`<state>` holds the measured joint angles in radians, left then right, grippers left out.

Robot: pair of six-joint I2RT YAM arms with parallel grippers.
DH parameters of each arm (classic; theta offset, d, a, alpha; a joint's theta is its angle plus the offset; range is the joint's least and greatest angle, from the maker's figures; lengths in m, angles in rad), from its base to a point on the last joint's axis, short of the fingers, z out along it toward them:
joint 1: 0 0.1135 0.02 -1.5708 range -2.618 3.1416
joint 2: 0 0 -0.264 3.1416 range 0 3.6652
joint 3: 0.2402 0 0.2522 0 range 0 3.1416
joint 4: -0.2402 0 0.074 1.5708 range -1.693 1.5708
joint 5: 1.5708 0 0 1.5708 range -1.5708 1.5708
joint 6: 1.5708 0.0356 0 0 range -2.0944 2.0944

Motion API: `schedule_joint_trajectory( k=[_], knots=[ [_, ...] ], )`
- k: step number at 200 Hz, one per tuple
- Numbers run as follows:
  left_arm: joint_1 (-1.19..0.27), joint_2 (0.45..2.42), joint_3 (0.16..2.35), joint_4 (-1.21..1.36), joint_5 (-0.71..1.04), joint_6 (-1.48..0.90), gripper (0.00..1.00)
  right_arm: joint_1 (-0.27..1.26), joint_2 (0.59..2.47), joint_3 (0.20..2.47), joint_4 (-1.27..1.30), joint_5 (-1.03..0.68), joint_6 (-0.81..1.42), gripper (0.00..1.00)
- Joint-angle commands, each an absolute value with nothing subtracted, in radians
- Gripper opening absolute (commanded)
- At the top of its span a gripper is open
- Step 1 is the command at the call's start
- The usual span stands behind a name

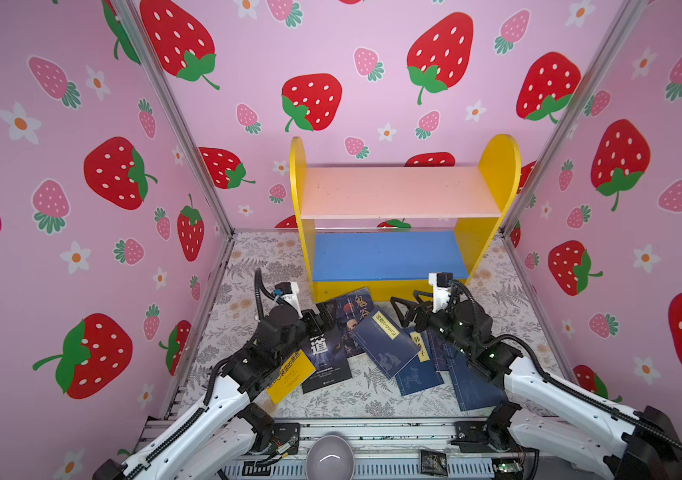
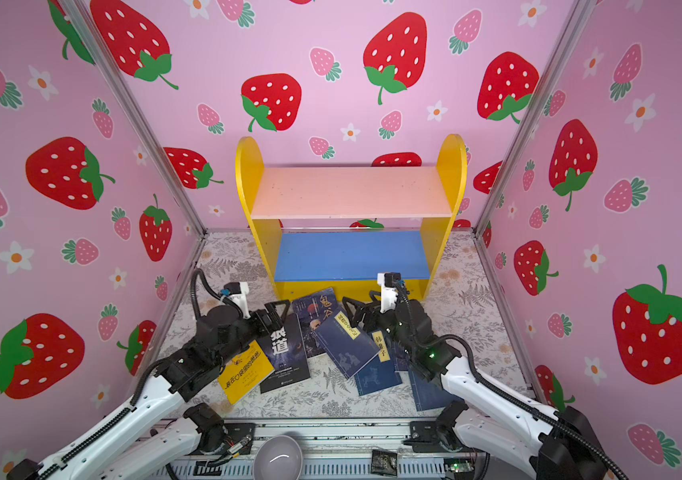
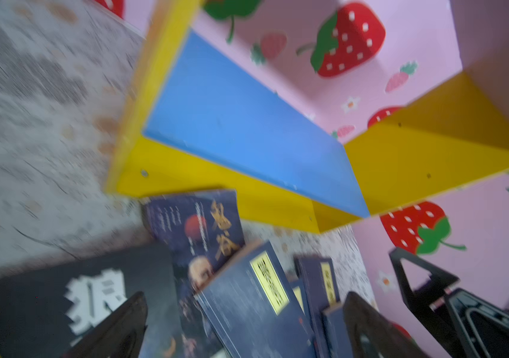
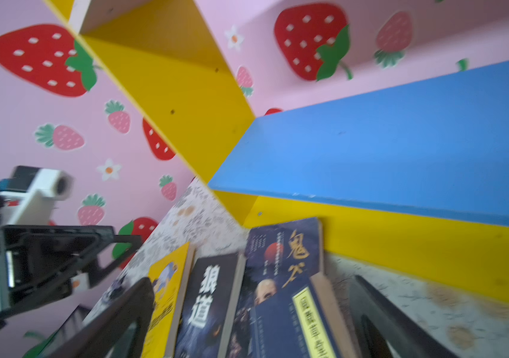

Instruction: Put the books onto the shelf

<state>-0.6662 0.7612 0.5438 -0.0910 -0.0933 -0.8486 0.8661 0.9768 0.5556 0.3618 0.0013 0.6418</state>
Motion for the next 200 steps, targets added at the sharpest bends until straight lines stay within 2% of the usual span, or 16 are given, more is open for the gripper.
schedule_joint_trajectory(
  k=[1,19,37,49,69,90,109,133,150,169,200],
  knots=[
    [-0.726,0.739,0.452,0.038,-0.126,-1.038,0.99,0.887,0.991,0.549,0.431,0.009,0.73,1.0],
    [-0.687,0.695,0.485,-0.24,-0.25,-1.198,0.99,0.868,1.045,0.596,0.328,0.052,0.788,1.0],
    [-0.594,0.655,0.506,-0.349,-0.242,-1.143,0.99,0.854,1.161,0.654,0.356,-0.043,0.754,1.0],
    [-0.571,0.652,0.551,-0.522,-0.317,-1.159,1.0,0.869,1.255,0.713,0.35,-0.049,0.739,1.0],
    [-0.522,0.692,0.646,-0.887,-0.445,-1.223,1.0,0.931,1.383,0.792,0.359,0.026,0.69,1.0],
    [-0.459,0.742,0.712,-1.037,-0.478,-1.13,1.0,1.018,1.497,0.883,0.324,0.118,0.6,1.0],
    [-0.386,0.757,0.7,-1.095,-0.447,-1.119,0.99,1.069,1.606,0.957,0.291,0.105,0.559,1.0],
    [-0.295,0.7,0.656,-1.086,-0.369,-1.046,0.99,1.094,1.741,1.044,0.309,-0.114,0.469,1.0],
    [-0.293,0.615,0.62,-1.063,-0.314,-1.056,0.99,1.114,1.822,1.122,0.28,-0.193,0.404,1.0],
    [-0.289,0.515,0.565,-1.094,-0.297,-1.162,0.99,1.135,1.878,1.179,0.278,-0.198,0.369,0.98],
    [-0.285,0.325,0.445,-1.09,-0.296,-1.219,0.99,1.147,1.976,1.257,0.278,-0.297,0.4,0.94]
  ],
)
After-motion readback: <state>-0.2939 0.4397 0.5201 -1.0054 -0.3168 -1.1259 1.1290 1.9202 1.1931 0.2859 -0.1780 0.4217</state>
